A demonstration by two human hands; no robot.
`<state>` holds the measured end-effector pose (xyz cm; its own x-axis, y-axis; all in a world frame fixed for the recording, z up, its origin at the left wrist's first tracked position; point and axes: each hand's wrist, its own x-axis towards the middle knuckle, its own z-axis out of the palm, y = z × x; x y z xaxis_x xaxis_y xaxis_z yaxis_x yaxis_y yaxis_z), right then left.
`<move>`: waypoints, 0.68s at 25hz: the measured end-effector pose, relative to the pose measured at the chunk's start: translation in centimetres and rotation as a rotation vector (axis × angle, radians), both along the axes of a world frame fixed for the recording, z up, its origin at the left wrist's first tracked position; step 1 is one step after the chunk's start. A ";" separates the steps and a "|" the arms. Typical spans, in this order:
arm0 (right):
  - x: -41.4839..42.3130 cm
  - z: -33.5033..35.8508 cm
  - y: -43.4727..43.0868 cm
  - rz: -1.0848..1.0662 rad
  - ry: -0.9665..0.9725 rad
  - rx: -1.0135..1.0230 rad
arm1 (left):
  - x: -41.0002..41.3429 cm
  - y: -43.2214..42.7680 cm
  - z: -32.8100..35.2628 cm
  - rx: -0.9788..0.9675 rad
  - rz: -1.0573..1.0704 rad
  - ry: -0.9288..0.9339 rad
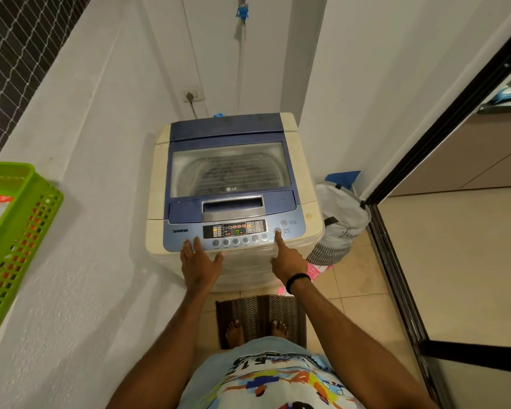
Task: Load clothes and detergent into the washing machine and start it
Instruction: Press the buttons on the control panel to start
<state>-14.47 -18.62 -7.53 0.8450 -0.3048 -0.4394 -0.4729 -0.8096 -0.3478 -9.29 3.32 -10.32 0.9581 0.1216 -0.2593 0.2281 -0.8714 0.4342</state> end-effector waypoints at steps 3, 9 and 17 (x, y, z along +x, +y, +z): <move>0.2 -0.3 -0.3 0.008 0.004 -0.011 | -0.2 0.0 -0.2 0.008 0.006 -0.028; 0.7 -0.5 -0.3 0.041 0.011 -0.068 | -0.2 0.3 -0.3 0.035 0.005 -0.055; 1.9 -0.4 -1.3 0.059 0.019 -0.143 | 0.2 1.1 -0.5 0.080 -0.028 -0.120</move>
<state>-12.55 -19.93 -7.96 0.8550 -0.3159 -0.4114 -0.4289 -0.8766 -0.2182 -9.07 4.42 -10.85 0.9849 0.1106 -0.1328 0.1541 -0.9097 0.3856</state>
